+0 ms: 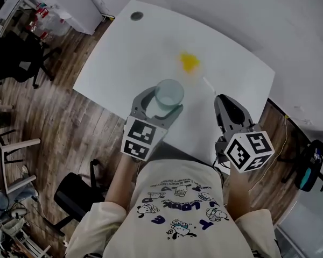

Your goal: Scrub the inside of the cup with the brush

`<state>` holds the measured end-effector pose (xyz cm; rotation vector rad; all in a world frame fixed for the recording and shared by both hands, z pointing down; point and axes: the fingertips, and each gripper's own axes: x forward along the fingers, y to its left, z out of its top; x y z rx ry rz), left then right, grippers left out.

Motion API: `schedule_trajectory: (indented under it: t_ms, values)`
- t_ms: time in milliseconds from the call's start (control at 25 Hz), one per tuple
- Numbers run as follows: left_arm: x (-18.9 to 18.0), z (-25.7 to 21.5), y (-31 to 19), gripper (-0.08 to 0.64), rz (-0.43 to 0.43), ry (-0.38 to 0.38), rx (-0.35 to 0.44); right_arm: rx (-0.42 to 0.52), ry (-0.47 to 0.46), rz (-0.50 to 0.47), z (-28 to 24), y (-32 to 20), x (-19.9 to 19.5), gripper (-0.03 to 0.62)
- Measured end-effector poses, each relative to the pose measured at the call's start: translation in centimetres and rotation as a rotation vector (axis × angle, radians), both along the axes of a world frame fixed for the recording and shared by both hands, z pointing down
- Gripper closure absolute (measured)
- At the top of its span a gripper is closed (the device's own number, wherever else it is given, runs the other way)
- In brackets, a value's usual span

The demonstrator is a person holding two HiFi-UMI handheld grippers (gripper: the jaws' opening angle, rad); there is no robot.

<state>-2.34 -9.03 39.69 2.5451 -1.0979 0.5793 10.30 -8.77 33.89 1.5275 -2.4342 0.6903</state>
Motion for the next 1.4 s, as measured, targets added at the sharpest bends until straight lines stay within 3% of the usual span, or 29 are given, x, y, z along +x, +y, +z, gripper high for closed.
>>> schedule_trajectory:
  t_ms: [480, 1400]
  values:
    - [0.9, 0.4, 0.6, 0.206, -0.057, 0.033, -0.026, 0.008, 0.051, 0.094, 2.3, 0.7, 0.6, 0.549]
    - [2.0, -0.6, -0.2, 0.205, -0.052, 0.055, -0.022, 0.042, 0.078, 0.088, 1.9, 0.0, 0.5, 0.549]
